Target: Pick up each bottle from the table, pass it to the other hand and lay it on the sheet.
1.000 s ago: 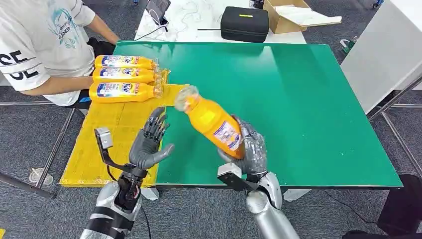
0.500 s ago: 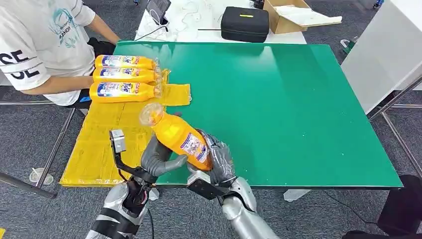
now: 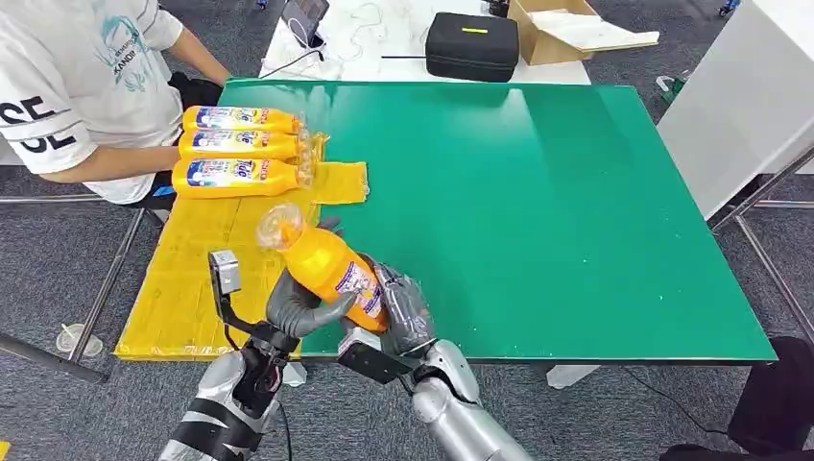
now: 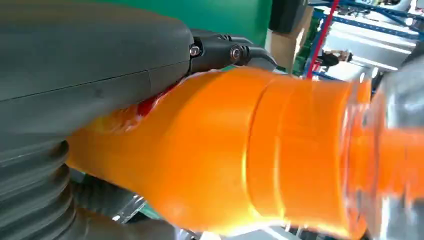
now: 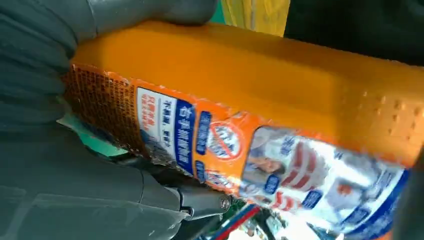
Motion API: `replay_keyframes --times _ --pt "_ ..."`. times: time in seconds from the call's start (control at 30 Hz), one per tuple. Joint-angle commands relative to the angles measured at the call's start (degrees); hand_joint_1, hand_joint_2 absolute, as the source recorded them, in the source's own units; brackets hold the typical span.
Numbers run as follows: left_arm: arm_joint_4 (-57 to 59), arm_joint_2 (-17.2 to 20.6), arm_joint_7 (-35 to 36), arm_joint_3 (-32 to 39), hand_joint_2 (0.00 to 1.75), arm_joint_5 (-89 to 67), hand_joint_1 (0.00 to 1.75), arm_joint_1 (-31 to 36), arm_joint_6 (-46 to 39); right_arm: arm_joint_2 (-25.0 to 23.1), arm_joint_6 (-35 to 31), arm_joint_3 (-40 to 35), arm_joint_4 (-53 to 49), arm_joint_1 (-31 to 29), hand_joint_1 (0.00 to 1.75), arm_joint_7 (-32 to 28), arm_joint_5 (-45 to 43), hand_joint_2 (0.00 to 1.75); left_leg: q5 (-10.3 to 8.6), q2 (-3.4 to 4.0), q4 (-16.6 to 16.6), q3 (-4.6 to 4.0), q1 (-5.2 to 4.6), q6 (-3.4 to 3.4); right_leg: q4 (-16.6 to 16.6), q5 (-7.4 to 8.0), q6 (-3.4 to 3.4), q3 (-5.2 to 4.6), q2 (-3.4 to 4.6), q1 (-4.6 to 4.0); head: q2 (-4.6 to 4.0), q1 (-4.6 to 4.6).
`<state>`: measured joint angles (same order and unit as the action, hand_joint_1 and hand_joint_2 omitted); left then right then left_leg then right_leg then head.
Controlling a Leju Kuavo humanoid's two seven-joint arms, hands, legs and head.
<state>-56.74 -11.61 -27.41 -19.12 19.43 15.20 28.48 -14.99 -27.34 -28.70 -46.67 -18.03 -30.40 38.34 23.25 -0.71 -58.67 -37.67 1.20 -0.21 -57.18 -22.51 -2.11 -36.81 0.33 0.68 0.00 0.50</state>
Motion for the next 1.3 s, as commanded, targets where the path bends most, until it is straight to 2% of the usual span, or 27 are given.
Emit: replay_keyframes --times 0.03,0.07,0.17,0.23,0.37,0.4,0.43,0.47,0.5,0.53,0.6,0.63,0.67,0.7,0.73,0.8,0.87,0.93,1.0,1.03,1.1,1.17,1.2,1.3 --pt "4.3 0.1 0.6 -1.2 1.75 1.6 1.75 3.0 1.1 -0.4 2.4 -5.4 10.0 -2.7 1.75 1.1 0.7 1.75 0.06 0.00 0.1 0.25 -0.01 0.04 0.1 -0.07 0.05 0.25 -0.06 -0.02 0.00 0.00" --pt "4.0 0.1 0.7 -1.0 1.75 2.4 1.75 2.8 1.9 -0.3 2.7 -5.4 10.3 -2.9 1.75 1.4 0.6 1.75 0.14 0.04 0.0 0.44 -0.02 0.07 0.0 -0.15 0.09 0.44 -0.05 -0.02 0.00 0.02" --pt "2.9 -0.1 0.4 -0.5 1.75 3.0 1.75 2.3 2.5 -0.2 2.8 -5.3 10.4 -2.8 1.75 1.4 0.4 1.75 0.04 0.05 0.0 0.18 -0.01 0.04 0.0 -0.05 0.04 0.17 -0.06 -0.02 0.00 0.02" --pt "2.5 -0.2 0.6 -0.3 1.75 3.2 1.75 2.1 2.3 -0.2 2.8 -5.0 10.4 -2.7 1.75 1.4 0.1 1.75 0.17 0.08 0.1 0.53 -0.02 0.09 0.1 -0.18 0.10 0.52 -0.10 -0.03 0.00 0.00" --pt "2.3 -0.3 0.6 0.0 1.75 3.3 1.75 1.8 2.1 -0.1 2.8 -4.6 10.0 -2.7 1.75 1.4 -0.3 1.75 0.05 0.04 0.0 0.21 0.00 0.05 0.0 -0.07 0.05 0.20 -0.10 -0.03 0.00 0.02" --pt "2.3 -0.4 0.7 0.2 1.75 3.5 1.75 1.8 2.2 -0.1 2.9 -4.4 9.8 -2.6 1.75 1.4 -0.5 1.75 0.19 0.05 0.1 0.61 -0.01 0.11 0.1 -0.21 0.10 0.61 -0.15 -0.05 0.00 0.00" --pt "2.2 -0.6 0.5 0.6 1.75 3.5 1.75 1.6 1.8 -0.1 2.5 -3.9 9.3 -2.5 1.73 1.3 -0.8 1.75 0.07 0.03 0.0 0.24 0.00 0.06 0.0 -0.09 0.05 0.24 -0.12 -0.03 0.02 0.02" --pt "2.2 -0.6 0.5 0.7 1.75 4.0 1.75 1.6 2.4 -0.1 2.7 -3.8 9.1 -2.5 1.71 1.3 -1.0 1.75 0.15 0.04 0.0 0.45 -0.01 0.09 0.0 -0.18 0.08 0.45 -0.14 -0.03 0.02 0.00" --pt "2.2 -0.6 0.5 0.7 1.75 4.0 1.75 1.6 2.4 -0.1 2.7 -3.8 9.1 -2.5 1.71 1.3 -1.0 1.75 0.05 0.04 0.0 0.18 0.00 0.05 0.0 -0.07 0.04 0.17 -0.10 -0.02 0.00 0.02" --pt "2.2 -0.6 0.5 0.7 1.75 4.0 1.75 1.6 2.4 -0.1 2.7 -3.8 9.1 -2.5 1.71 1.3 -1.0 1.75 0.12 0.03 0.0 0.35 -0.01 0.08 0.0 -0.14 0.07 0.35 -0.13 -0.03 0.00 0.00" --pt "2.2 -0.8 0.6 1.3 1.75 4.5 1.75 1.5 2.4 0.0 2.1 -3.3 8.4 -2.3 1.33 1.3 -1.3 1.75 0.06 0.03 0.0 0.20 -0.01 0.05 0.0 -0.08 0.05 0.19 -0.11 -0.02 0.00 0.00" --pt "2.2 -0.8 0.6 1.3 1.75 4.5 1.75 1.5 2.4 0.0 2.1 -3.3 8.4 -2.3 1.33 1.3 -1.3 1.75 0.21 0.05 0.0 0.63 -0.02 0.12 0.0 -0.24 0.11 0.63 -0.16 -0.04 0.00 0.00" --pt "2.1 -0.8 0.8 1.5 1.75 4.9 1.75 1.4 2.6 0.0 1.9 -3.0 8.0 -2.2 0.09 1.2 -1.6 1.75 0.08 0.03 0.0 0.26 -0.01 0.06 0.0 -0.10 0.06 0.26 -0.13 -0.03 0.00 0.00" --pt "1.8 -0.8 0.6 1.9 1.75 4.9 1.75 1.3 2.1 -0.2 1.0 -2.1 7.5 -2.0 0.00 1.5 -2.1 1.75 0.05 0.03 0.0 0.20 -0.01 0.05 0.0 -0.07 0.05 0.19 -0.12 -0.02 0.00 0.00" --pt "1.5 -0.9 0.5 2.3 1.75 4.9 1.75 1.2 1.5 -0.3 0.8 -1.6 7.1 -2.0 0.00 1.7 -2.5 0.00 0.19 0.04 0.0 0.59 -0.02 0.11 0.0 -0.22 0.11 0.59 -0.16 -0.04 0.00 0.02" --pt "0.4 -0.8 0.0 4.1 1.75 3.8 1.75 1.4 -1.4 0.2 1.0 -0.1 4.3 -1.9 0.00 2.4 -3.9 0.00 0.06 0.05 0.0 0.20 0.00 0.06 0.0 -0.08 0.06 0.19 -0.11 -0.03 0.00 0.02" --pt "-0.1 -0.3 -2.0 6.1 1.75 0.6 1.75 2.6 -6.1 1.4 4.8 1.9 -1.1 -1.1 0.00 1.3 -8.2 0.00 0.10 0.05 0.0 0.29 -0.01 0.07 0.0 -0.12 0.07 0.29 -0.11 -0.03 0.00 0.00" --pt "0.0 0.4 -5.8 8.2 1.75 -5.3 1.75 4.7 -13.4 2.8 9.4 3.8 -9.1 0.9 0.00 -0.7 -13.8 0.00 0.07 0.05 0.0 0.18 -0.01 0.06 0.0 -0.09 0.06 0.17 -0.12 -0.02 0.00 0.02" --pt "1.7 0.5 -6.3 11.6 1.75 -8.6 1.75 7.6 -18.5 4.0 11.3 4.9 -17.6 2.7 0.00 -1.5 -17.1 0.00 0.05 0.00 0.0 0.14 0.02 0.06 0.0 -0.08 0.07 0.15 -0.17 -0.05 0.00 0.02" --pt "1.8 0.8 -9.1 12.7 1.75 -13.1 1.75 9.1 -23.7 4.3 11.2 5.5 -21.8 3.7 0.00 -1.7 -18.0 0.00 0.09 -0.09 -0.1 0.25 0.00 0.09 -0.1 -0.17 0.10 0.29 -0.30 -0.05 0.00 0.02" --pt "2.2 0.8 -8.9 13.7 1.75 -13.5 1.75 9.9 -23.7 4.6 11.3 5.5 -23.9 4.1 0.00 -0.9 -18.1 0.00 -0.01 -0.06 -0.1 0.03 0.01 0.05 -0.1 -0.06 0.07 0.06 -0.19 -0.04 0.02 -0.02" --pt "2.2 0.6 -8.9 13.7 1.75 -13.6 1.75 9.7 -23.7 4.6 11.4 5.3 -23.9 4.4 0.00 -0.9 -18.1 0.00 0.05 0.05 -0.1 0.18 0.00 0.05 -0.1 -0.08 0.06 0.18 -0.09 -0.03 0.00 0.02" --pt "2.1 0.4 -9.6 14.2 1.75 -15.2 1.75 9.8 -25.6 4.1 9.6 6.0 -24.6 4.7 0.00 -2.6 -18.9 0.00 0.02 0.04 0.0 0.15 0.00 0.05 0.0 -0.04 0.06 0.15 -0.11 -0.03 0.00 0.00" --pt "2.7 0.6 -12.6 15.7 1.75 -23.0 1.75 12.0 -36.7 3.5 6.8 6.7 -31.0 6.5 0.00 -5.4 -22.4 0.00 0.04 0.05 0.0 0.21 0.00 0.05 0.0 -0.07 0.05 0.21 -0.10 -0.04 0.00 -0.02"
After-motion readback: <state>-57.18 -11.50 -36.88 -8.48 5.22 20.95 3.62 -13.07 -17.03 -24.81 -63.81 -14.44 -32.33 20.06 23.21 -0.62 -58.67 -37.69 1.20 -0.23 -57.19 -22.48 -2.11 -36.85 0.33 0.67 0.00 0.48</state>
